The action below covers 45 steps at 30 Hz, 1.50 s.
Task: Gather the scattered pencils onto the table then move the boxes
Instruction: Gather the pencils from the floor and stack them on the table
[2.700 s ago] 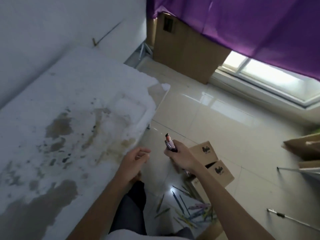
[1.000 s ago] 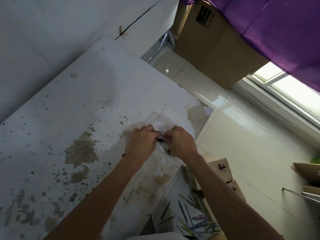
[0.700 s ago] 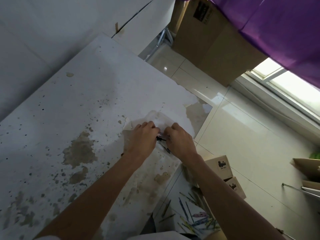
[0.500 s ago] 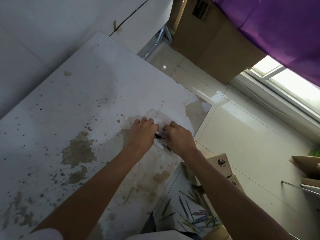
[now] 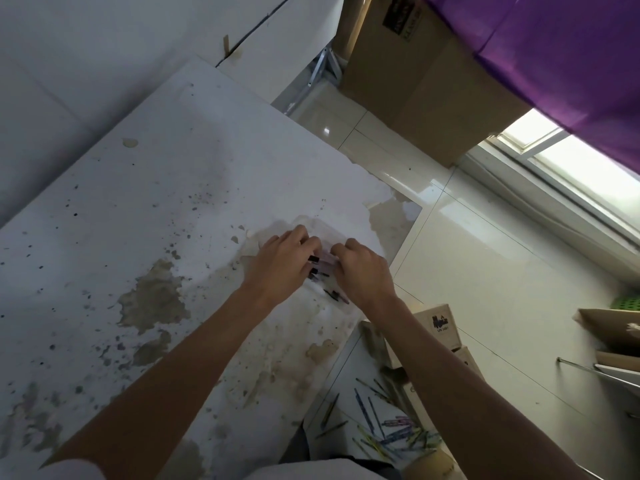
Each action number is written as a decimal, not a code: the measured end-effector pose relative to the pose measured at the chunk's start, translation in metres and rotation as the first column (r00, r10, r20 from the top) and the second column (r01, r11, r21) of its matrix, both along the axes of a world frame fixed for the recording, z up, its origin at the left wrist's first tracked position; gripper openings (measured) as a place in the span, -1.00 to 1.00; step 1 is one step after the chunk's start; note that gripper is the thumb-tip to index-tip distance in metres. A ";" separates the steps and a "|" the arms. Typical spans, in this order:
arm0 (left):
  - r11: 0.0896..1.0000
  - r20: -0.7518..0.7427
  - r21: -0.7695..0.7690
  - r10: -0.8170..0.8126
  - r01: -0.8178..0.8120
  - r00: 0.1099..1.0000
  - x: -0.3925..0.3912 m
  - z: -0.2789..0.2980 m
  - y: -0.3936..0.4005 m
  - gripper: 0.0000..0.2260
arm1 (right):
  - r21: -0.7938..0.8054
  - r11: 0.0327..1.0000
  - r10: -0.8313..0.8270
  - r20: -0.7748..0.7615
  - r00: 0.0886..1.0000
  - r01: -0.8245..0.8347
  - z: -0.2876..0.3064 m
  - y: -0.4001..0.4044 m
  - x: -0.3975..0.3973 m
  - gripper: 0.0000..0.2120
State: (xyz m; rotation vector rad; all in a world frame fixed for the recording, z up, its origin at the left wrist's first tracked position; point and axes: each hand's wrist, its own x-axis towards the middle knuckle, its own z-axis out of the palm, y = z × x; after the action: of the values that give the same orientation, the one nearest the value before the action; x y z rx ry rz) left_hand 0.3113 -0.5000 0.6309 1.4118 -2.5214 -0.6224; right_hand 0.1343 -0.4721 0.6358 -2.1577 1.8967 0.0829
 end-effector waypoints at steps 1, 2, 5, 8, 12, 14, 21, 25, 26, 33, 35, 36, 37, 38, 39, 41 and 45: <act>1.000 0.018 -0.012 -0.015 0.015 1.000 -0.001 0.000 0.002 -0.78 | -0.010 1.000 -0.008 -0.034 0.999 0.008 0.000 -0.001 0.001 -0.89; 1.000 0.037 -0.021 -0.020 0.021 0.999 -0.002 0.000 0.004 -0.79 | -0.012 1.000 -0.014 -0.063 0.998 0.014 0.000 -0.001 0.002 -0.90; 1.000 0.112 -0.019 0.011 -0.009 0.994 -0.008 -0.003 0.008 -0.73 | -0.056 0.998 -0.005 -0.098 0.995 -0.001 -0.004 -0.002 0.004 -0.80; 1.000 0.190 -0.005 0.005 -0.004 0.982 -0.014 -0.003 0.008 -0.74 | -0.055 0.998 0.018 -0.084 0.996 -0.023 -0.007 0.001 0.003 -0.74; 0.997 0.237 0.045 -0.071 0.062 0.969 -0.018 -0.005 0.014 -0.73 | -0.002 1.000 0.011 -0.030 0.999 -0.012 -0.011 0.006 -0.002 -0.73; 0.996 0.212 0.086 -0.050 0.033 0.976 -0.019 -0.009 0.017 -0.66 | 0.007 1.000 0.026 0.005 1.000 -0.026 -0.014 0.007 -0.006 -0.76; 0.986 0.285 0.155 0.014 -0.061 0.958 -0.024 0.003 -0.009 -0.88 | 0.148 0.987 0.036 0.135 0.990 -0.056 -0.006 0.009 -0.007 -0.81; 0.987 0.259 0.160 -0.037 -0.005 0.965 -0.019 -0.004 -0.012 -0.83 | 0.139 0.990 0.016 0.098 0.995 -0.029 -0.007 0.008 -0.004 -0.82; 0.992 0.217 0.123 -0.036 0.009 0.975 -0.014 -0.005 -0.010 -0.81 | 0.136 0.990 0.013 0.089 0.996 -0.025 -0.006 0.008 -0.003 -0.83; 0.937 -0.108 0.162 0.329 -0.310 0.938 0.018 0.003 0.000 -0.74 | 0.136 0.990 -0.045 0.063 0.997 0.036 -0.004 0.013 0.001 -0.87; 0.875 -0.178 0.310 0.437 -0.372 0.882 0.021 -0.001 -0.001 -0.75 | 0.121 0.992 -0.042 0.071 0.997 0.033 -0.003 0.012 0.004 -0.85; 0.851 -0.215 0.363 0.474 -0.380 0.854 0.022 -0.004 -0.002 -0.77 | 0.104 0.994 -0.039 0.084 0.996 0.030 -0.003 0.011 0.007 -0.83; 0.834 -0.245 0.400 0.497 -0.381 0.832 0.022 -0.005 -0.002 -0.78 | 0.086 0.996 -0.031 0.103 0.994 0.022 -0.004 0.010 0.010 -0.81; 0.824 -0.265 0.420 0.511 -0.379 0.818 0.022 -0.007 -0.002 -0.79 | 0.074 0.997 -0.014 0.121 0.993 0.005 -0.003 0.008 0.013 -0.79; 0.817 -0.273 0.434 0.521 -0.379 0.809 0.022 -0.009 -0.002 -0.80 | 0.067 0.998 0.010 0.132 0.991 -0.019 -0.004 0.007 0.017 -0.78; 0.801 -0.281 0.456 0.543 -0.388 0.792 0.020 -0.011 -0.002 -0.82 | 0.071 0.996 0.042 0.125 0.991 -0.051 -0.004 0.004 0.023 -0.79; 0.785 -0.288 0.490 0.556 -0.379 0.780 0.019 -0.016 -0.002 -0.82 | 0.095 0.995 -0.003 0.123 0.992 -0.009 -0.006 0.003 0.029 -0.87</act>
State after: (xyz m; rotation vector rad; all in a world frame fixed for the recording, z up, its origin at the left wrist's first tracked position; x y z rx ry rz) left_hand 0.3306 -0.5021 0.6149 1.7345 -1.6519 -1.2351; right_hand 0.1630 -0.4695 0.6303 -2.0538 1.7841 0.0388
